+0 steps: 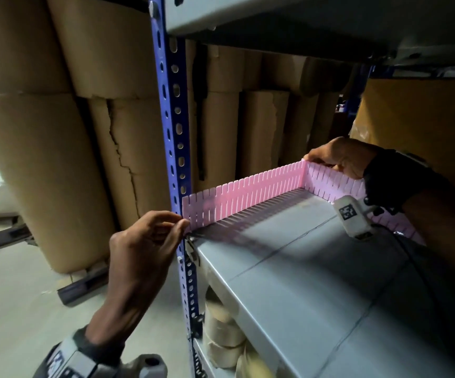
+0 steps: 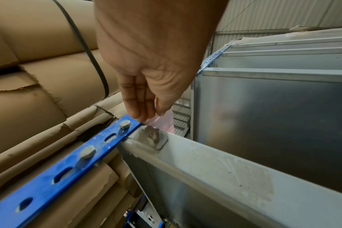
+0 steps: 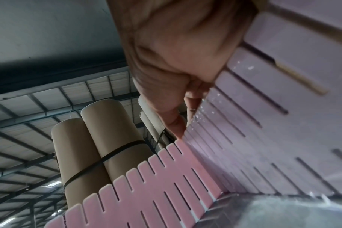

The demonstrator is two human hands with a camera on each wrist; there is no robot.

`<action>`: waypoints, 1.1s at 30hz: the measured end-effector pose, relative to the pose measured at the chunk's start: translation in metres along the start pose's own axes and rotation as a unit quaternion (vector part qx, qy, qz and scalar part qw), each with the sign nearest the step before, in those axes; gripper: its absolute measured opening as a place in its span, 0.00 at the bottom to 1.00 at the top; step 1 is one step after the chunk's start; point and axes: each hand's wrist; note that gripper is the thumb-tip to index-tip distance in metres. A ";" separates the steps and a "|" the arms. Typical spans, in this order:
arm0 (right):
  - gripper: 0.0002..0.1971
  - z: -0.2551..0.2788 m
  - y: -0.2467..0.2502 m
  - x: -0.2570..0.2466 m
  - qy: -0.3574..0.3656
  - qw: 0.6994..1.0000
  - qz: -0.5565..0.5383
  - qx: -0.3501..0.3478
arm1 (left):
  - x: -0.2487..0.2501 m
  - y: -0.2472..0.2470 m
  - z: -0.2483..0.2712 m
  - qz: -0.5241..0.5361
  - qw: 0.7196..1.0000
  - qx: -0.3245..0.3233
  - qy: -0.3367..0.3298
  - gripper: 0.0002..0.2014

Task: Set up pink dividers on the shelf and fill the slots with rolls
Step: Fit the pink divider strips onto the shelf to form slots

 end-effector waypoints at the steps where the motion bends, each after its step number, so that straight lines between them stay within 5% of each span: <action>1: 0.13 -0.001 0.002 0.003 0.011 1.000 -0.005 0.002 | 0.006 -0.001 -0.002 0.007 1.000 0.008 0.000 0.10; 13: 0.19 0.000 0.000 -0.008 0.002 0.997 0.052 0.063 | 0.001 0.000 -0.002 0.084 0.992 0.017 0.090 0.10; 23: 0.16 0.007 0.001 -0.017 -0.024 0.999 0.046 0.016 | 0.005 0.000 -0.009 -0.034 0.997 -0.031 -0.063 0.31; 27: 0.21 0.010 0.000 -0.017 -0.022 0.998 0.051 0.026 | 0.008 0.001 -0.015 -0.092 0.990 -0.058 -0.085 0.21; 33: 0.25 0.009 0.000 -0.016 -0.027 0.997 0.066 0.029 | 0.005 0.001 -0.016 -0.102 0.989 -0.061 -0.092 0.28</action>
Point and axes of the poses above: each hand's wrist, its own z-axis away from the middle knuckle, its own y-axis out of the back of the hand, x = y × z, and after that the axes turned 13 degrees about z, right-handed
